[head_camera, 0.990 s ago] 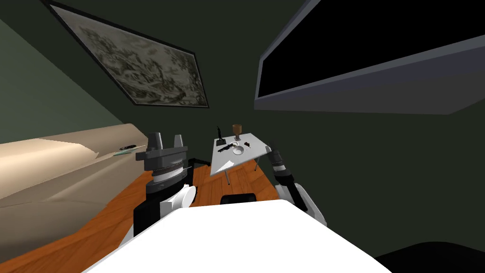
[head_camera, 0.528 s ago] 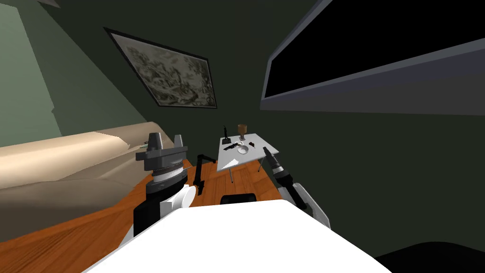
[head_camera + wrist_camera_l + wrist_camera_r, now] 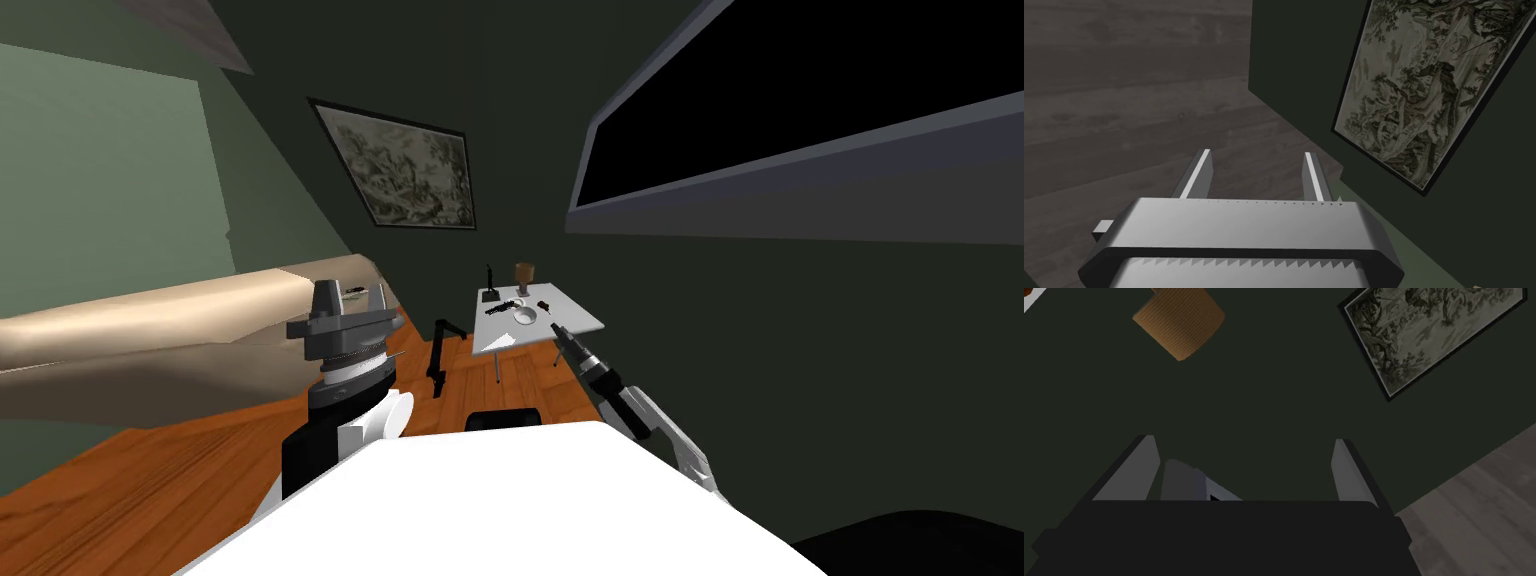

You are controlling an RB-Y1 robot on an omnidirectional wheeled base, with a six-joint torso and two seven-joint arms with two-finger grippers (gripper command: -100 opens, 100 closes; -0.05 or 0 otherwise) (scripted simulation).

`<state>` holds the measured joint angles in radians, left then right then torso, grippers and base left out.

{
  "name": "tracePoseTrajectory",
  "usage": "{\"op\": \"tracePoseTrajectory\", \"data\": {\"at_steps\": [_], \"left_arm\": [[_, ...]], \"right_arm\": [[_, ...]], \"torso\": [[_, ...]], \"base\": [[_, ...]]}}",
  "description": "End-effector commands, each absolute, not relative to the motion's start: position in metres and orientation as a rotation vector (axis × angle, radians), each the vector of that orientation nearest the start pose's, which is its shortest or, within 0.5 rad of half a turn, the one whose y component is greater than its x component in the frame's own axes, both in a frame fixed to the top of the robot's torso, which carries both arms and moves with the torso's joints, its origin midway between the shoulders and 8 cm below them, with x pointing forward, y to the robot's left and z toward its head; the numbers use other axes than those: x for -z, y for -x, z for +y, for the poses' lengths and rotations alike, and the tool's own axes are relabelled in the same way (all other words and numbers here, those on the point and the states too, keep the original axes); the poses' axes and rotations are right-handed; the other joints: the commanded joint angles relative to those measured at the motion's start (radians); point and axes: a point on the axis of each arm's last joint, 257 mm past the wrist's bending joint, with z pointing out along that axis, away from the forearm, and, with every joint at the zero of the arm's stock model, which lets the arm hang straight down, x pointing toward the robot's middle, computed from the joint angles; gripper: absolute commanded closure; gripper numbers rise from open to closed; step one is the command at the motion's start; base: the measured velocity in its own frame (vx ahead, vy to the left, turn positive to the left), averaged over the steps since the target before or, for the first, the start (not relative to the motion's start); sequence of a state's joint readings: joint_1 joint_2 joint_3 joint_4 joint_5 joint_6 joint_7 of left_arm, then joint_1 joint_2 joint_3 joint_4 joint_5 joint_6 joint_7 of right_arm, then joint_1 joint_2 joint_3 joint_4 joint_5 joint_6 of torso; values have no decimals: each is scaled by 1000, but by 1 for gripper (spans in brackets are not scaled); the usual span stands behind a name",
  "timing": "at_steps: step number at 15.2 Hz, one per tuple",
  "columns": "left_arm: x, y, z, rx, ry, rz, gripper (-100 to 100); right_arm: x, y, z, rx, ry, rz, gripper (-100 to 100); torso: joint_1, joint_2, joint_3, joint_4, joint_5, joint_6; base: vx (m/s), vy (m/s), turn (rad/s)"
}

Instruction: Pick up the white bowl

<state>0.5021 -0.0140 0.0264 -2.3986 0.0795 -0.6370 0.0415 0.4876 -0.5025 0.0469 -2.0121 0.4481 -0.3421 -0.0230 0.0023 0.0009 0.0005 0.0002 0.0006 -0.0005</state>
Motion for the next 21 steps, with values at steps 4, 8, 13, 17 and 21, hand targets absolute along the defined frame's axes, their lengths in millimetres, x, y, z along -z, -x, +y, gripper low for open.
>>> {"op": "tracePoseTrajectory", "data": {"at_steps": [4, 8, 13, 17, 21], "left_arm": [[-97, -286, 288, 1412, 511, 366, 0], [-97, -286, 288, 1412, 511, 366, 0], [-97, -286, 288, 1412, 511, 366, 0], [-97, -286, 288, 1412, 511, 366, 0], [-97, -286, 288, 1412, 511, 366, 0]], "right_arm": [[219, -390, -274, -647, -92, 1653, -100], [256, -384, -301, -497, 27, 1766, -100], [298, -373, -343, -313, 171, 1890, -100], [315, -366, -367, -197, 291, 1948, -100], [341, -352, -414, -22, 445, 2033, -100]], "torso": [[2, 0, 0, 0, 0, 0], [1, 0, 0, 0, 0, 0], [0, -1, 0, 0, 0, 0], [1, -1, 0, 0, 0, 0], [1, -1, 0, 0, 0, 1]], "base": [[-15, 67, 247], [-6, 55, 192], [4, 56, 207], [10, 58, 187], [15, 58, 214]]}}
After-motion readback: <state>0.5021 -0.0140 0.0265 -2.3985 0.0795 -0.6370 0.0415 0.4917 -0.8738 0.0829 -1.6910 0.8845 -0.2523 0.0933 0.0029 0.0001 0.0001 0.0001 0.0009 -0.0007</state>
